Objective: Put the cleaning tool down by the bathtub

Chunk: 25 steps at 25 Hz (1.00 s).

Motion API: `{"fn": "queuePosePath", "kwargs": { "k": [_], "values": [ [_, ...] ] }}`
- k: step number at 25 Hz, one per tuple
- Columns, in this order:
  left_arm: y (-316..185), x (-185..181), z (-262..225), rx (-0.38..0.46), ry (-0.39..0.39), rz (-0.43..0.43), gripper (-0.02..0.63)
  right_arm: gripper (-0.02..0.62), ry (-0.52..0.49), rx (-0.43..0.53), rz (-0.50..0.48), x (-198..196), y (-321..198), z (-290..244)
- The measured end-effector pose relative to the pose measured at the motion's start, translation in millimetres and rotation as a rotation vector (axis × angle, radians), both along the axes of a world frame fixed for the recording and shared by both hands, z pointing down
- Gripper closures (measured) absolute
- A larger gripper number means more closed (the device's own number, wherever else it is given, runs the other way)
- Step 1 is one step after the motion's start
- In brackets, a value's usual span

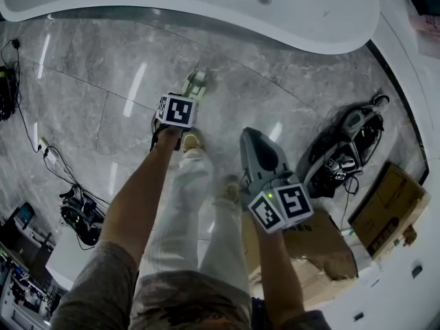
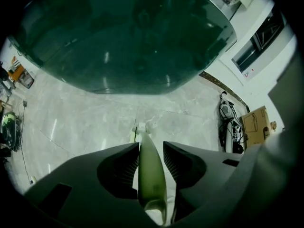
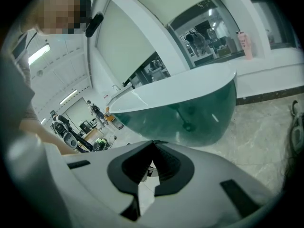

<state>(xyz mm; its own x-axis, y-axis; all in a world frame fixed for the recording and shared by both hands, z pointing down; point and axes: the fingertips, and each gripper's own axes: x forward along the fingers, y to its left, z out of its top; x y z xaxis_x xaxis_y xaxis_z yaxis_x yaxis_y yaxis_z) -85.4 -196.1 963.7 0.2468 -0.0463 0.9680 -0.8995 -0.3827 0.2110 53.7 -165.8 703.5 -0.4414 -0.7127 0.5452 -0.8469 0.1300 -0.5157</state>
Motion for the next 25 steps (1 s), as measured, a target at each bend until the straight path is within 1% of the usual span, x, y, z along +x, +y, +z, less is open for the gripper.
{"fn": "queuePosePath", "kwargs": {
  "k": [1, 3, 5, 7, 10, 11, 12, 13, 14, 15, 21, 25],
  "values": [
    [0.3, 0.0, -3.0, 0.004, 0.007, -0.013, 0.431, 0.595, -0.003, 0.002, -0.002, -0.7, -0.6, -1.7],
    [0.9, -2.3, -13.4, 0.013, 0.008, -0.043, 0.413, 0.595, -0.008, 0.006, -0.008, -2.4, -0.6, -5.8],
    [1.9, -5.2, -26.7, 0.029, 0.002, -0.057, 0.413, 0.595, -0.012, 0.011, -0.016, -4.6, 1.3, -12.2],
    [-0.5, -6.0, -41.1, 0.065, 0.009, -0.067, 0.413, 0.595, -0.014, 0.016, -0.023, -6.5, 3.9, -21.5],
    [-6.8, -10.5, -65.8, 0.119, -0.005, -0.084, 0.418, 0.595, -0.016, 0.022, -0.023, -5.4, 7.8, -37.7],
    [-9.4, -11.2, -74.7, 0.138, -0.009, -0.095, 0.432, 0.595, -0.016, 0.023, -0.022, -4.4, 9.4, -43.0],
    [-12.3, -11.4, -83.5, 0.159, -0.009, -0.109, 0.459, 0.595, -0.016, 0.023, -0.021, -3.3, 10.8, -47.8],
    [-15.4, -11.6, -92.5, 0.18, -0.01, -0.123, 0.497, 0.595, -0.014, 0.025, -0.02, -2.4, 11.8, -52.3],
    [-18.2, -12.0, -102.0, 0.196, -0.013, -0.135, 0.555, 0.595, -0.012, 0.027, -0.019, -1.6, 12.2, -56.4],
    [-20.3, -11.8, -111.8, 0.206, -0.013, -0.142, 0.595, 0.595, -0.011, 0.028, -0.017, -1.1, 12.1, -60.1],
    [-17.4, -6.2, -179.8, 0.203, 0.013, -0.177, 0.598, 0.595, -0.012, 0.033, -0.01, -1.9, 10.7, -94.1],
    [-10.1, -7.3, -248.1, 0.208, 0.037, -0.222, 0.598, 0.595, -0.016, 0.04, -0.015, -2.4, 14.1, -135.2]
  ]
}}
